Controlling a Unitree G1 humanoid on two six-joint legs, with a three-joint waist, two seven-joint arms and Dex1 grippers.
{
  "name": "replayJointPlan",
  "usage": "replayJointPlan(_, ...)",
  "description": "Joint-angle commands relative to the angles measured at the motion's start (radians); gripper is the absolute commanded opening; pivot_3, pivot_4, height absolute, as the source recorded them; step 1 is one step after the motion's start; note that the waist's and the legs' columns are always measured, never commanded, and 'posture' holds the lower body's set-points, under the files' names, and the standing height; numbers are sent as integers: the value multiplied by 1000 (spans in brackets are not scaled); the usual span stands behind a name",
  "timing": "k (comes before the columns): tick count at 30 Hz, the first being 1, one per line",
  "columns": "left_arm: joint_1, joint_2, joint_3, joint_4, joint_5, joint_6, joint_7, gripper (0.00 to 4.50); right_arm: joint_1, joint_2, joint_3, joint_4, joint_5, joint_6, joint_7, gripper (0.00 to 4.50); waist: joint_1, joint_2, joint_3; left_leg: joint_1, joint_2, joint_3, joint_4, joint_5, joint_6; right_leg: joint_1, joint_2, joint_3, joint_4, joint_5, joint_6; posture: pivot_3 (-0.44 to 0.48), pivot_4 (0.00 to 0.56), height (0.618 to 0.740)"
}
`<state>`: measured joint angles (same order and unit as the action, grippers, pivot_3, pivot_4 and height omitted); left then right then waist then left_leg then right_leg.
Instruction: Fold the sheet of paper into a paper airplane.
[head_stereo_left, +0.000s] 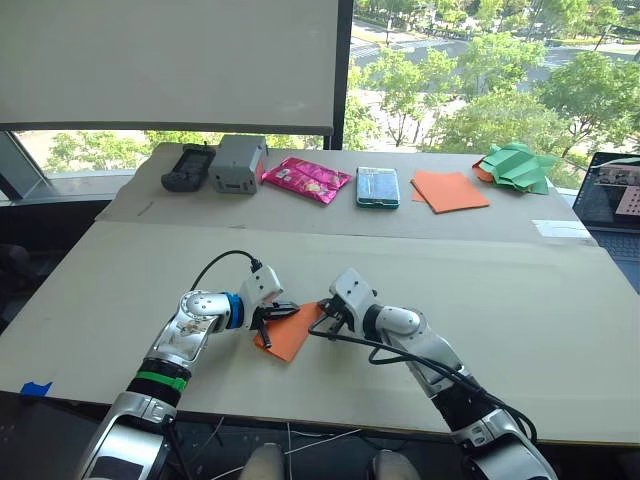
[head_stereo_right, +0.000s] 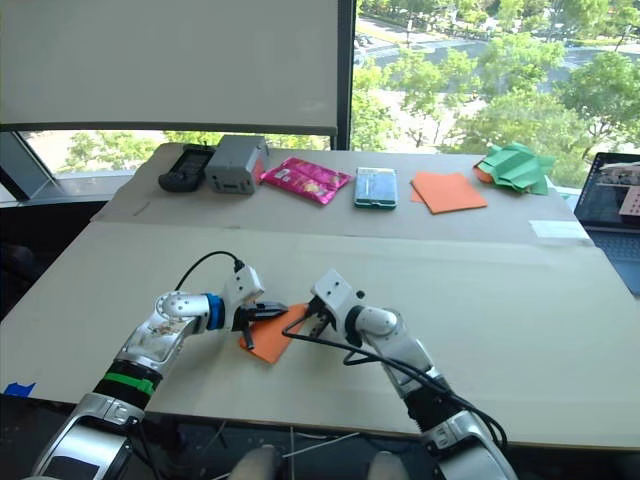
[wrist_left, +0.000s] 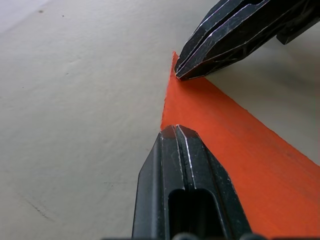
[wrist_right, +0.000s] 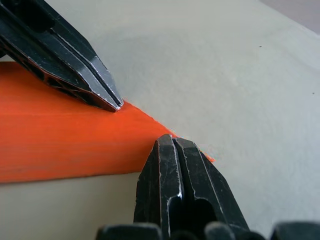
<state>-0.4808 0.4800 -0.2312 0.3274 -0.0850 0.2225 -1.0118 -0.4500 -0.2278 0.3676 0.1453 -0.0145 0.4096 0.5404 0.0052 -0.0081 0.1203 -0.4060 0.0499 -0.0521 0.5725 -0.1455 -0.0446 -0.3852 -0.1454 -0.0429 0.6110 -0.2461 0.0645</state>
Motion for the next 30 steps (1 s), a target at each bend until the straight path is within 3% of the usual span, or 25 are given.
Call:
replayJointPlan(1, 28, 12, -40, 24, 38, 31, -8, 29, 46, -19, 17, 4, -16, 13, 25, 0, 1, 0, -1, 0, 0, 0, 0, 0, 0, 0, 0, 0, 0, 0, 0, 0, 150, 702)
replayJointPlan(18, 47, 28, -39, -14, 36, 53, -11, 29, 140, -8, 130, -87, -45, 50, 105, 0, -15, -1, -7, 2, 0, 0, 0, -1, -1, 0, 0, 0, 0, -1, -1, 0, 150, 702)
replayJointPlan(22, 53, 31, -40, -22, 37, 57, -8, 29, 125, -7, 97, -97, -56, 16, 85, 0, -19, -1, -7, 2, 0, 0, 0, -1, -1, 0, 0, 0, 0, -1, -1, 0, 150, 702)
replayJointPlan(27, 58, 34, -39, -30, 38, 61, -3, 29, 112, 6, -12, -258, 47, -23, 103, 0, -18, -1, -3, 0, 0, 0, 0, -1, -1, -1, 0, 0, 0, -1, -1, 0, 150, 702)
replayJointPlan(30, 67, 39, -36, -42, 36, 64, -3, 29, 108, 2, -15, -287, 55, -18, 110, 0, -17, 0, -2, -1, 0, 0, 0, -1, -1, -1, 0, 0, 0, -1, -1, 0, 150, 702)
